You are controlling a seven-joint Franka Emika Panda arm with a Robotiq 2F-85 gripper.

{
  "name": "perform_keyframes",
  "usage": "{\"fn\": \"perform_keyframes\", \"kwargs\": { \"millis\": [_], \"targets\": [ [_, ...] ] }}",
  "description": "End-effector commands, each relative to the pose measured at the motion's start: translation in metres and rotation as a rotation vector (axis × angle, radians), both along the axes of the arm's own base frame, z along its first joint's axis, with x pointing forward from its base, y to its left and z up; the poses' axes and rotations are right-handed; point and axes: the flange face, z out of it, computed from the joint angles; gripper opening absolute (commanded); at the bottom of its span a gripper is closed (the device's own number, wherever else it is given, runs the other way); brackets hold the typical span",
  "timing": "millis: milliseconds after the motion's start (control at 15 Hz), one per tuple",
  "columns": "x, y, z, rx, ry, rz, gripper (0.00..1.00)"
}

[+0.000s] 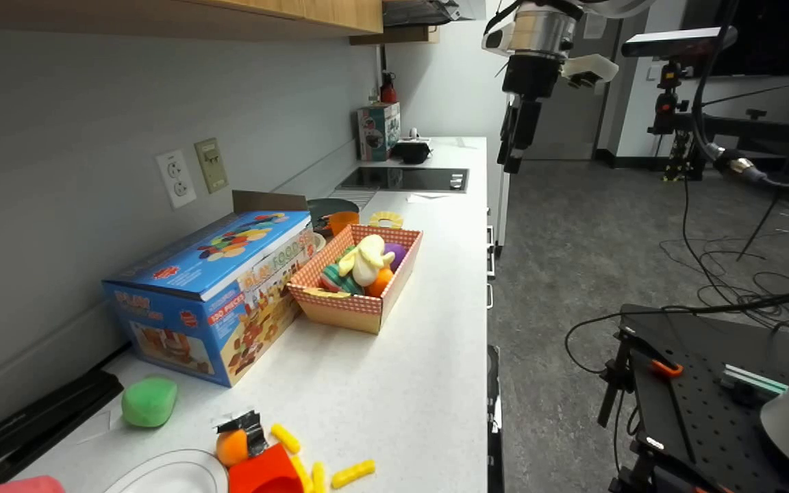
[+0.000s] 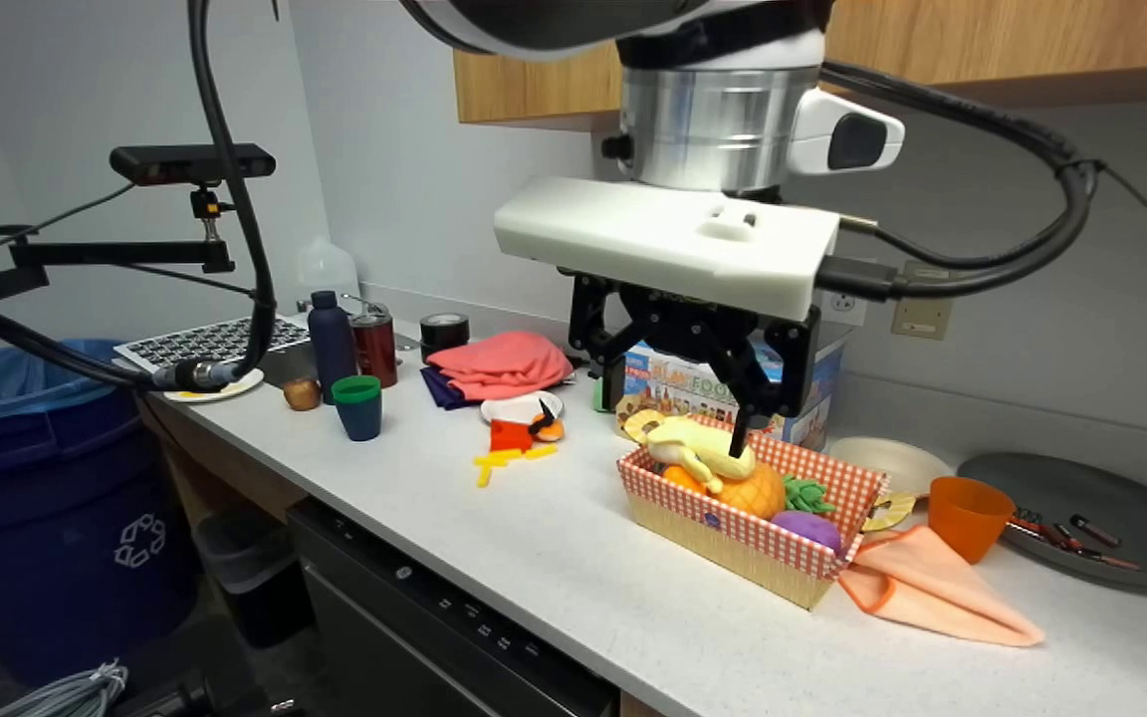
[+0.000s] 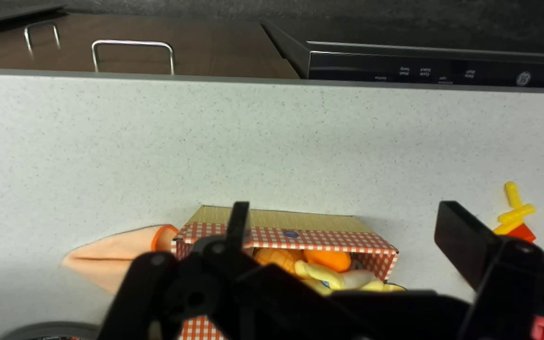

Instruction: Open the left side of the drawer.

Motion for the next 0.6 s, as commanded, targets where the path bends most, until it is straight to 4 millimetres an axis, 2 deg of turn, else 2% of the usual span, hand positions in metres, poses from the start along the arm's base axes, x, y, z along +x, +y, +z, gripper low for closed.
{"fn": "perform_keyframes", "kwargs": {
  "millis": [0,533],
  "targets": [
    [0.000,0.000,0.000,0.000,0.001,0.000,1.00],
    [0.008,0.047,0.078,-0.028,-0.170,0.107,1.00]
  ]
}}
